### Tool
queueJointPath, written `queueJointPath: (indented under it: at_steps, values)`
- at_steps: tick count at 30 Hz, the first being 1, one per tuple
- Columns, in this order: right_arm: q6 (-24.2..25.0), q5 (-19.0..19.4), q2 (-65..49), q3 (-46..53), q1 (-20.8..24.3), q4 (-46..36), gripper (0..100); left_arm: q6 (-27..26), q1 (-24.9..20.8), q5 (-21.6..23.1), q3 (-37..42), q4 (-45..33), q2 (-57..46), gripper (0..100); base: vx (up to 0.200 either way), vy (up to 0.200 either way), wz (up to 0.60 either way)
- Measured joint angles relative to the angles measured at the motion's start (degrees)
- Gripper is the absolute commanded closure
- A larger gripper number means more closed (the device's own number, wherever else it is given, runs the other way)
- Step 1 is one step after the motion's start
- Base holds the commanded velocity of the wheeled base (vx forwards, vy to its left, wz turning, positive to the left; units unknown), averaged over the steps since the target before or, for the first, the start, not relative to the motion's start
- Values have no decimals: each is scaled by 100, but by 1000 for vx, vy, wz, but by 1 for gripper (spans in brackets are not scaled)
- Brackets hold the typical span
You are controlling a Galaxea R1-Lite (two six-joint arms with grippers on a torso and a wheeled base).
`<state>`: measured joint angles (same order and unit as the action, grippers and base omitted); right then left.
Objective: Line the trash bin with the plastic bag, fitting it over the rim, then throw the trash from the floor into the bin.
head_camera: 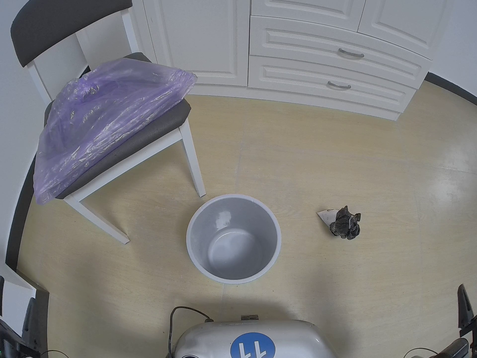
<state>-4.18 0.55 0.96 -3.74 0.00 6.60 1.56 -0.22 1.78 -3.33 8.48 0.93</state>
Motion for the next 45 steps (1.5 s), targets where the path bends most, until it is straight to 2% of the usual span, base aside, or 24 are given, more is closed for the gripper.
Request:
queueJointPath:
  at_steps: [5, 11, 15, 19, 24, 27, 30, 32, 34, 37, 42, 45]
  values:
    - [-123, 179, 272, -356, 0, 117, 0, -59, -29, 172, -317, -33, 50, 0, 0, 0, 0]
    - [-5, 210, 1091, -959, 0, 174, 0, -262, -16, 87, -830, -116, 646, 0, 0, 0, 0]
    - [172, 212, 1808, -1631, -7, 243, 0, -377, 0, -210, -1237, -143, 1354, 0, 0, 0, 0]
    - [317, 205, 2573, -2255, -10, 460, 0, -495, 20, -706, -1582, -173, 2049, 0, 0, 0, 0]
    - [579, 57, 3502, -2699, 38, 1297, 0, -741, 38, -1075, -1872, -179, 2787, 0, 0, 0, 0]
    - [766, -221, 4011, -2822, 162, 1814, 0, -933, 66, -1193, -1965, -168, 3149, 0, 0, 0, 0]
    - [987, -750, 4437, -2887, 490, 2176, 0, -1091, 107, -1291, -2018, -162, 3440, 0, 0, 0, 0]
    - [1129, -1172, 4671, -2925, 813, 2387, 0, -1174, 145, -1332, -2031, -157, 3590, 0, 0, 0, 0]
    - [1274, -1666, 4953, -2972, 1290, 2640, 0, -1289, 206, -1374, -2043, -146, 3772, 0, 0, 0, 0]
    - [1438, -2216, 5327, -3023, 1994, 2985, 0, -1434, 313, -1407, -2048, -91, 4052, 0, 0, 0, 0]
    - [1636, -2803, 5928, -3049, 2973, 3429, 0, -1607, 623, -1436, -1946, 445, 4631, 0, 0, 0, 0]
    - [1687, -2972, 6205, -3024, 3288, 3561, 0, -1694, 909, -1431, -1820, 858, 4946, 0, 0, 0, 0]
